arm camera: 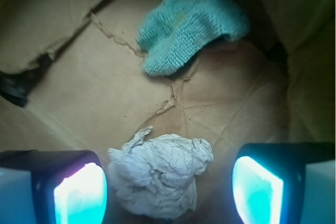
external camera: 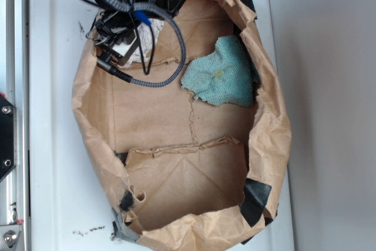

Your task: Grab the white paper.

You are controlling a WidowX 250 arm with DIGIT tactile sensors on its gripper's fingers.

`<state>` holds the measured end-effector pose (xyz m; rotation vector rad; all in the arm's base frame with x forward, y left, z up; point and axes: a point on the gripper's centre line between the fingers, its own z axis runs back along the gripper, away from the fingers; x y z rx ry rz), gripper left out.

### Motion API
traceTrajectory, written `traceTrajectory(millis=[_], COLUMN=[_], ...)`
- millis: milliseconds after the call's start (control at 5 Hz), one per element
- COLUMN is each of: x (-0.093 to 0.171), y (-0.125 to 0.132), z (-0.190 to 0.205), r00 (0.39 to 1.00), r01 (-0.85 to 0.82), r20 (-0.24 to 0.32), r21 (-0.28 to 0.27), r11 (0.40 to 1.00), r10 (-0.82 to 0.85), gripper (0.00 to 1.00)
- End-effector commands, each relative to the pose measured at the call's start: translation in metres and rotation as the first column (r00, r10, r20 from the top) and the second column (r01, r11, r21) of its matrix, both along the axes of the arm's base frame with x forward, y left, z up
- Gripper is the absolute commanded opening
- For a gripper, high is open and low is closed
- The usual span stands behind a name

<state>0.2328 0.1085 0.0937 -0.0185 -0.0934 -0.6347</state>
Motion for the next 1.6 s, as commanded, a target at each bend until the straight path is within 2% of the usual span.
traceTrajectory(millis=[0, 200, 400, 600, 1000, 1200, 1400], x=[0.013, 0.019, 0.011, 0.011, 0.012, 0.021, 0.025], y=[0.005, 0.002, 0.001, -0.001, -0.003, -0.007, -0.016], z=[-0.038, -0.049, -0.048, -0.049, -0.051, -0.004, 0.038], r00=[1.0, 1.0, 1.0, 0.999, 0.993, 0.982, 0.959], r01=[0.015, 0.018, -0.002, -0.019, -0.043, -0.036, -0.015], r20=[0.004, -0.001, 0.023, 0.042, 0.117, 0.189, 0.282], r21=[0.062, 0.073, 0.09, 0.097, 0.095, 0.06, -0.01], r11=[0.998, 0.997, 0.996, 0.995, 0.995, 0.998, 1.0], r10=[-0.016, -0.018, 0.0, 0.015, 0.032, 0.024, 0.017], gripper=[1.0, 1.0, 0.46, 0.0, 0.0, 0.0, 0.0])
